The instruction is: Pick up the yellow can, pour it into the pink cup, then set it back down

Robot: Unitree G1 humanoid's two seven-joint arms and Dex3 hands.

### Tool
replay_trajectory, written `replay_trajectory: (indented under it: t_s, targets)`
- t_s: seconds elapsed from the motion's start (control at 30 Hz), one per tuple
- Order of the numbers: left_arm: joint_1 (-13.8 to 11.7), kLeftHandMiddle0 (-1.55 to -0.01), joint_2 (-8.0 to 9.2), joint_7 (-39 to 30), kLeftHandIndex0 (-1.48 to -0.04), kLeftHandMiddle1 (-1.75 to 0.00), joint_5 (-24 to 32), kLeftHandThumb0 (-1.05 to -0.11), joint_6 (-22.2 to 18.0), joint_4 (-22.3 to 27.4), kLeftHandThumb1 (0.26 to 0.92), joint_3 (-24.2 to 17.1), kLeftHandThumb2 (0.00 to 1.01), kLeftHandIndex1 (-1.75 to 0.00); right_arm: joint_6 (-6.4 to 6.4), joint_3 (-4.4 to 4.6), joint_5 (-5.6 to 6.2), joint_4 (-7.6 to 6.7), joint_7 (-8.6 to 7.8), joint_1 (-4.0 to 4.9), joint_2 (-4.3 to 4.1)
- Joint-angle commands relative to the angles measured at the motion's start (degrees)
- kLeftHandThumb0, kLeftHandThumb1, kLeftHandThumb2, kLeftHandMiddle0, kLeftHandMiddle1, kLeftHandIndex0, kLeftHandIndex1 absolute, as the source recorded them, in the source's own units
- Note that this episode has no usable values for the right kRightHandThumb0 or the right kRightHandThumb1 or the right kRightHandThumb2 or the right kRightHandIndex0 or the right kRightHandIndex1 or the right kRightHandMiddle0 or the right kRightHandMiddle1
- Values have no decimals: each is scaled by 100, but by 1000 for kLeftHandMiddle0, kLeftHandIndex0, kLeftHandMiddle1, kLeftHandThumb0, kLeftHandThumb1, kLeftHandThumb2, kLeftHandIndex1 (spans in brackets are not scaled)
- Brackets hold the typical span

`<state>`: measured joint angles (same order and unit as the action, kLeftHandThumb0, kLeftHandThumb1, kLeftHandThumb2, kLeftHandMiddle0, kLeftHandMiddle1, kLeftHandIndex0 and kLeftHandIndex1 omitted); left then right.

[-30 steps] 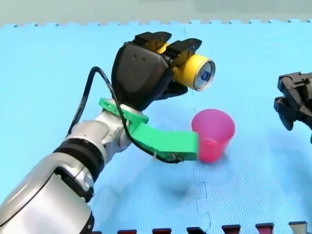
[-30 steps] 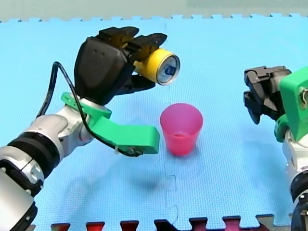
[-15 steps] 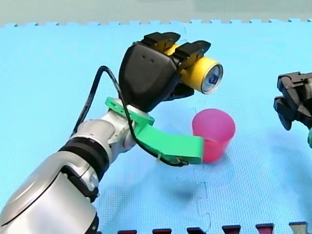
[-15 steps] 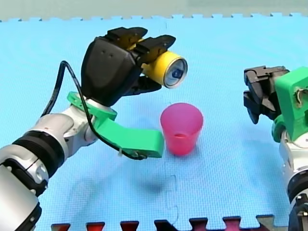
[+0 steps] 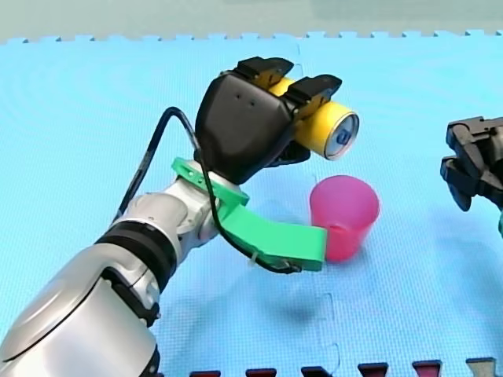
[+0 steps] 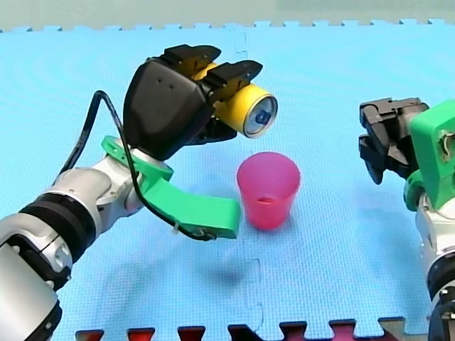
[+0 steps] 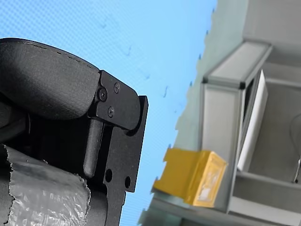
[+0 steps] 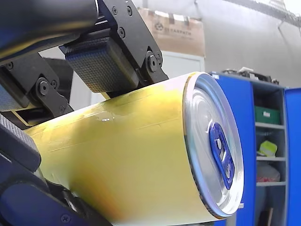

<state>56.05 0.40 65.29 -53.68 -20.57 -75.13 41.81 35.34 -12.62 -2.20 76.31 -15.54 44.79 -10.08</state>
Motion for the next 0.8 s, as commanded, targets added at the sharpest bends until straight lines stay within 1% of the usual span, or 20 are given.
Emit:
replay_trajectory:
  t_s: [0.0,0.07,0.13,0.23,0.47,0.7,0.77]
  targets:
    - [52,-1096,30,38,-1251,-560,-17,-297,58,-14,773,31,0,-14,-31,-41,60,-2,-47,-19,-33]
    - [55,-1030,35,74,-1250,-669,-54,-296,123,-19,773,71,0,-13,-31,-44,68,-4,-58,-18,-30]
    - [53,-1004,39,108,-1248,-700,-79,-293,167,-22,773,105,0,-12,-35,-43,71,-5,-63,-15,-27]
    - [50,-990,42,140,-1246,-694,-98,-292,195,-31,772,134,0,-11,-49,-46,82,-5,-94,-20,-29]
    - [44,-998,21,326,-1254,-666,-113,-291,269,-53,771,148,0,-15,-80,-61,103,-1,-105,-27,-36]
    - [42,-1004,10,452,-1268,-695,-90,-270,248,-62,767,133,0,-25,-99,-77,124,-3,-141,-28,-50]
    - [46,-993,18,465,-1271,-733,-91,-264,239,-61,765,133,0,-31,-101,-81,127,-4,-143,-33,-49]
